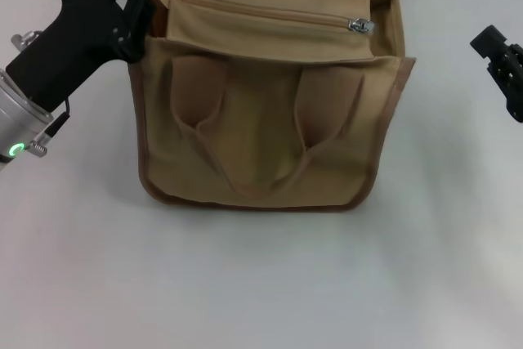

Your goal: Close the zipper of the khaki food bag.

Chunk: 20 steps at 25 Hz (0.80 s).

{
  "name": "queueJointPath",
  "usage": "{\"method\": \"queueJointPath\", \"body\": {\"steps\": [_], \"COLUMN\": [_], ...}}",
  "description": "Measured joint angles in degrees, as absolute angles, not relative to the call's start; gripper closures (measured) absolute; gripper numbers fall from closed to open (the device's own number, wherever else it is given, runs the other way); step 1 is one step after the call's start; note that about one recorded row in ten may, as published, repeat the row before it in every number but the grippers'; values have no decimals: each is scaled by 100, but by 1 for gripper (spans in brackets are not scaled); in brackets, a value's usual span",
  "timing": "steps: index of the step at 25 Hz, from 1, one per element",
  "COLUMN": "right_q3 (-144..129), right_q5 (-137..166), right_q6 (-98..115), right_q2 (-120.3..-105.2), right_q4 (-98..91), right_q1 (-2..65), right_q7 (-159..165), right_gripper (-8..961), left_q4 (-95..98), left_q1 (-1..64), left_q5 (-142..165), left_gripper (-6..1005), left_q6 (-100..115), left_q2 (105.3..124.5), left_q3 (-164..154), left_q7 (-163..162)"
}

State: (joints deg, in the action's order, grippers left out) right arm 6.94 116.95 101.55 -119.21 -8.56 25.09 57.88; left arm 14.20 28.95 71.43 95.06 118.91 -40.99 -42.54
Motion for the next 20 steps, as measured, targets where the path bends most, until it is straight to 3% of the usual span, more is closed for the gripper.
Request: {"method": "queueJointPath", "body": {"steps": [7, 12, 16, 19, 20], "right_q3": [635, 622, 615, 441, 441], "right_q5": [11700, 11723, 11732, 11761, 11761], "right_q6": [10336, 10342, 10346, 10453, 10453], "right_q2": [-11940, -11945, -11944, -11934, -11934], "right_q4": [-728, -670, -652, -672, -672], "right_q1": [2504, 2541, 2544, 2543, 2543], "right_q7": [5370, 5324, 5316, 5225, 5225], "right_gripper": [828, 652, 590, 572, 572], "left_q4": [1628, 2024, 2227, 2238, 2239], "left_q1": [2654, 2150, 1542, 1212, 1148], "left_q5": [7155, 7128, 7117, 7121, 7132], "left_gripper": [932, 926, 737, 440, 420], "left_q6": [9515, 9526, 9680, 10000, 10107], "left_q2": [11868, 11858, 11812, 11722, 11694], "left_q3": [-4101, -4024, -3357, -3083, -3074], "left_q7": [-4358, -4376, -4553, -4814, -4882]}}
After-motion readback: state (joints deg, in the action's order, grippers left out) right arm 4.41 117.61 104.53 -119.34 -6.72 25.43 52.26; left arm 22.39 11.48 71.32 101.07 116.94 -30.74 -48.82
